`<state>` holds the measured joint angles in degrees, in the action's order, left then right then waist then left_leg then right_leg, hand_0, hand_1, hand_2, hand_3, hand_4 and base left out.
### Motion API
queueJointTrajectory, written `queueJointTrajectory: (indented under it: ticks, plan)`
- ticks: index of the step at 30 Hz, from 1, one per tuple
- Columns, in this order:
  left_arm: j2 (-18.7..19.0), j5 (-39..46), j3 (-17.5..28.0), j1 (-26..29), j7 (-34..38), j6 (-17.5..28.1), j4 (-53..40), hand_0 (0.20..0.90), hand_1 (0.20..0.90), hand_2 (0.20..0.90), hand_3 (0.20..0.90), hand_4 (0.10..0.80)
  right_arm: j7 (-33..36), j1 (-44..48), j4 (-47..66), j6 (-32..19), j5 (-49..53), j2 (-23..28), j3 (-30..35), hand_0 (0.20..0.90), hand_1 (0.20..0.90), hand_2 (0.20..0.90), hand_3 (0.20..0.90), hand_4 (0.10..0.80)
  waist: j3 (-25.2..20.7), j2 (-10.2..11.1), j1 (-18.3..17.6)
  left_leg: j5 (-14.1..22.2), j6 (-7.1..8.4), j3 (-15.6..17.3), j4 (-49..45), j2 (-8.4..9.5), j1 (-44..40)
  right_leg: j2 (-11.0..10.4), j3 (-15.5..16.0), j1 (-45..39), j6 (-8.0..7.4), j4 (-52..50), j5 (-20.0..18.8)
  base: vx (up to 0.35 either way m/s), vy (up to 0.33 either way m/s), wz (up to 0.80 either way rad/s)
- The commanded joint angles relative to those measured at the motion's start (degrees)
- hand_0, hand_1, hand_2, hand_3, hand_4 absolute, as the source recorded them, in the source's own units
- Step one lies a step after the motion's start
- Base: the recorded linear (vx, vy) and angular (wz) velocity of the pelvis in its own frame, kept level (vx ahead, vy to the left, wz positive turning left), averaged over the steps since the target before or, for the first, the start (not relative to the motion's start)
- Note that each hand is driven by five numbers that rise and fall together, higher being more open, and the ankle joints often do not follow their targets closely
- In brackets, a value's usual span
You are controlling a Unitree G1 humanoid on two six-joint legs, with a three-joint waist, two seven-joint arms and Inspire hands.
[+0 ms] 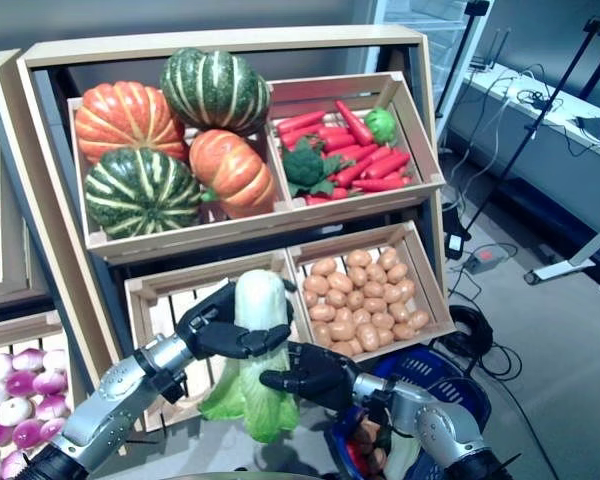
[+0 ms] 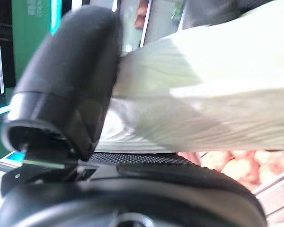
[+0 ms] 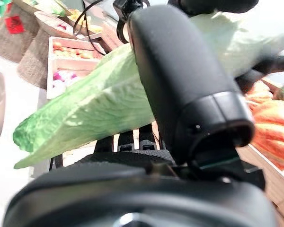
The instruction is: Put vegetables into the basket
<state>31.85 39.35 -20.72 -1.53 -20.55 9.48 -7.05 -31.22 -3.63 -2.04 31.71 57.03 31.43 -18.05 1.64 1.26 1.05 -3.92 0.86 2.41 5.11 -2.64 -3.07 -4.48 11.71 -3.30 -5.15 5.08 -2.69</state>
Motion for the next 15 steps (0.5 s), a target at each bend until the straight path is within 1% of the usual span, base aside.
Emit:
queueJointTrajectory:
  ticks: [1,3,4,5,6,10,12,15]
  plan:
    - [-1.1,-4.0,10.3,8.9,4.3,14.0,-7.9,0.9,0.9,0.9,0.9,0.8,3.4,-1.7,0.6,-4.7,5.2,-0.4,4.9,0.3,0.3,0.3,0.3,0.4,-1.9,1.6,0.2,3.8,1.62,-1.1,-0.1,-0.6,-0.3,-3.7,-0.6,-1.6,-2.27,-0.2,-0.4,0.0,0.0,0.0]
    - [0.9,-11.2,12.8,7.6,7.6,15.8,-7.6,0.9,0.9,0.9,0.9,0.8,6.3,-3.1,1.2,-6.9,4.2,0.1,7.2,0.3,0.3,0.3,0.3,0.4,-1.7,1.6,0.1,3.7,1.63,-1.0,-0.1,-0.64,-0.2,-3.7,-0.6,-1.5,-2.31,-0.2,-0.4,0.0,0.0,0.0]
    - [2.9,-14.9,14.7,6.6,9.2,16.5,-7.3,0.9,0.9,0.9,0.9,0.8,8.4,-4.1,1.6,-8.2,1.9,1.1,9.4,0.3,0.3,0.3,0.3,0.4,-1.6,1.6,-0.1,3.7,1.68,-0.9,-0.1,-0.69,0.0,-3.6,-0.6,-1.3,-2.32,-0.1,-0.4,0.0,0.0,0.0]
    - [3.2,-15.5,15.0,6.5,9.4,16.5,-7.3,0.9,0.9,0.9,0.9,0.8,8.7,-4.2,1.7,-8.6,1.6,1.3,9.7,0.3,0.3,0.3,0.3,0.4,-1.5,1.6,-0.1,3.7,1.69,-0.9,-0.1,-0.7,0.0,-3.6,-0.6,-1.2,-2.33,-0.1,-0.4,0.0,0.0,0.0]
    - [4.1,-17.1,16.2,5.8,10.3,16.5,-7.5,0.9,0.9,0.9,0.9,0.8,9.9,-4.9,1.9,-9.7,0.4,1.9,10.9,0.3,0.3,0.3,0.3,0.4,-1.4,1.6,-0.2,3.6,1.73,-0.8,-0.1,-0.74,0.1,-3.6,-0.6,-1.1,-2.35,-0.1,-0.5,0.0,0.0,0.0]
    - [6.8,-22.6,20.6,3.3,13.0,16.0,-7.6,0.9,0.9,0.9,0.9,0.8,12.3,-7.3,2.6,-11.9,-2.0,3.3,15.6,0.3,0.3,0.3,0.3,0.4,-1.0,1.7,-0.7,3.4,1.85,-0.5,-0.1,-0.9,0.3,-3.4,-0.7,-0.8,-2.39,-0.1,-0.5,0.0,0.0,0.0]
    - [8.3,-26.9,22.2,2.1,15.4,15.8,-7.1,0.9,0.9,0.9,0.9,0.8,15.3,-8.1,2.9,-13.3,-3.6,3.9,17.8,0.3,0.3,0.3,0.3,0.4,-0.9,1.7,-0.8,3.4,1.94,-0.3,-0.1,-1.02,0.4,-3.3,-0.7,-0.7,-2.46,-0.1,-0.5,0.0,0.0,0.0]
    - [9.4,-30.6,24.1,0.9,17.1,15.0,-6.7,0.9,0.9,0.9,0.9,0.8,18.9,-9.0,2.9,-15.2,-6.2,4.2,20.1,0.3,0.3,0.3,0.3,0.4,-0.8,1.6,-1.1,3.3,2.01,-0.1,-0.1,-1.13,0.5,-3.2,-0.8,-0.4,-2.48,-0.1,-0.5,0.0,0.0,0.0]
